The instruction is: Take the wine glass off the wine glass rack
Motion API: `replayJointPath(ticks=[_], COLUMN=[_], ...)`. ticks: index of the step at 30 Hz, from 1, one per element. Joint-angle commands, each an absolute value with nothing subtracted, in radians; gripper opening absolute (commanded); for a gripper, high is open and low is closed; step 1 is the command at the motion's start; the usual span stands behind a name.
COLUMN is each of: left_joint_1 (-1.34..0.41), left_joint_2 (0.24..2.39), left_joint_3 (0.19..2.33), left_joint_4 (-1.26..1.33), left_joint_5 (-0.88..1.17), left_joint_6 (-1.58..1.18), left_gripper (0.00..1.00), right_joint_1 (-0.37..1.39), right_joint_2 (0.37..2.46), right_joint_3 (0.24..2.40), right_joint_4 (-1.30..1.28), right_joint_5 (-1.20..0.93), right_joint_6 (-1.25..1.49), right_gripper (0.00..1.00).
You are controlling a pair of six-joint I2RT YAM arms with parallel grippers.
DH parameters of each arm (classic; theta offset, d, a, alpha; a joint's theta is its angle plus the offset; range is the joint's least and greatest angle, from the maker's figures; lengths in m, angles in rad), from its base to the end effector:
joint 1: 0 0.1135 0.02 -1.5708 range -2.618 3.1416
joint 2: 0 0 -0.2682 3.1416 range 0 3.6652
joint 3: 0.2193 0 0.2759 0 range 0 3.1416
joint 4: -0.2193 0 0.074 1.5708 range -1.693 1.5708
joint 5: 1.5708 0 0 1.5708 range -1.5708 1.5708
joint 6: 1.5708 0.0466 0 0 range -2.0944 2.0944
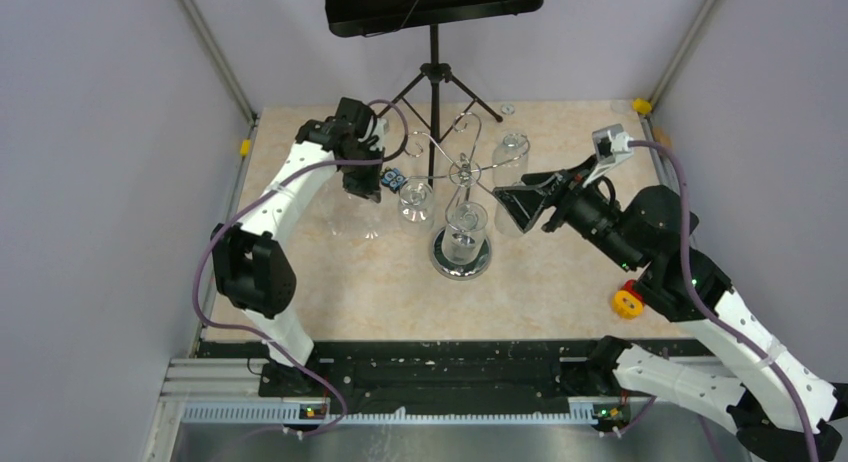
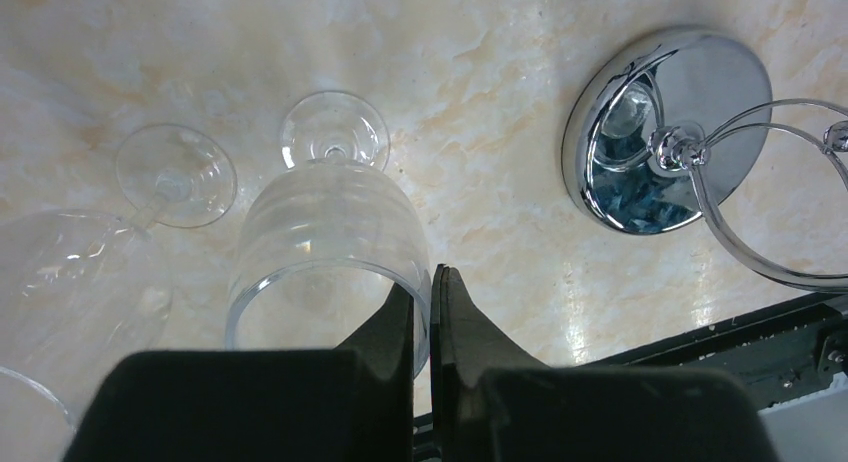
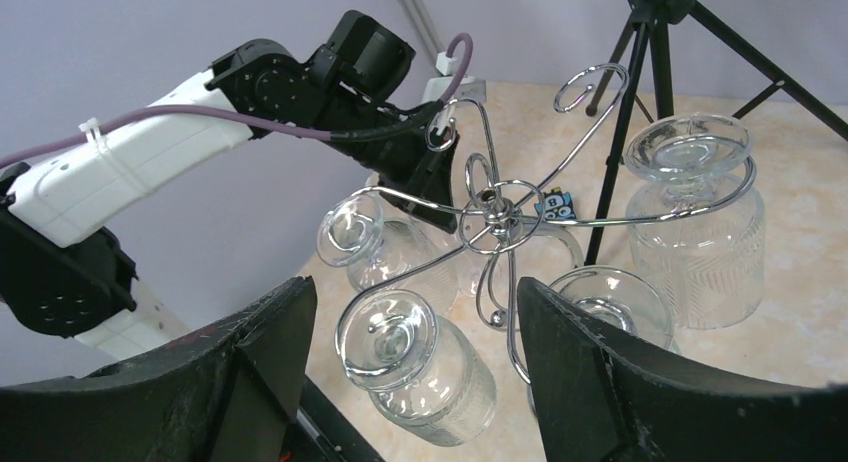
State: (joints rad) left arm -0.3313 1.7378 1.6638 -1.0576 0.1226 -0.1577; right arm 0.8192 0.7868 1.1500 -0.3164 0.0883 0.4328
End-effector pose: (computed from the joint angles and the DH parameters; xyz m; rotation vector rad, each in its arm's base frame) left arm 0.3657 -0.1318 0.3091 0.2738 2.7147 -0.3099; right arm 0.1268 0.1297 0.4608 -0.2340 1.5810 0.9231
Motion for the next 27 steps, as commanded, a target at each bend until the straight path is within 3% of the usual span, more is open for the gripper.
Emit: replayJointPath(ticks=[1, 13, 21, 27], left_joint_1=[-0.334, -0.332, -0.333, -0.333], left_joint_2=[1.753, 1.691, 1.595, 1.453], left_joint_3=[1.68, 1.73, 1.763, 1.725], left_joint_4=[-1.06, -1.064, -1.058, -0.968], left_joint_5=[0.124, 0.125, 0.138, 0.145], left_joint_6=[-0.149, -0.139, -0.136, -0.157], left_gripper=[0.05, 0.38, 0.48, 0.63], right_joint_1=[0.813, 0.814, 0.813, 0.813], right_joint_2=[0.778, 0.79, 0.793, 0.798], right_joint_3=[1.172, 1.178, 1.208, 1.237], right_joint_4=[-0.288, -0.311, -0.349, -0.397], right_joint_5=[0.094, 0.098, 0.081, 0.065], right_joint_6=[0.446, 0.459, 0.437, 0.404], right_gripper=[0.75, 0.75, 0.75, 0.74])
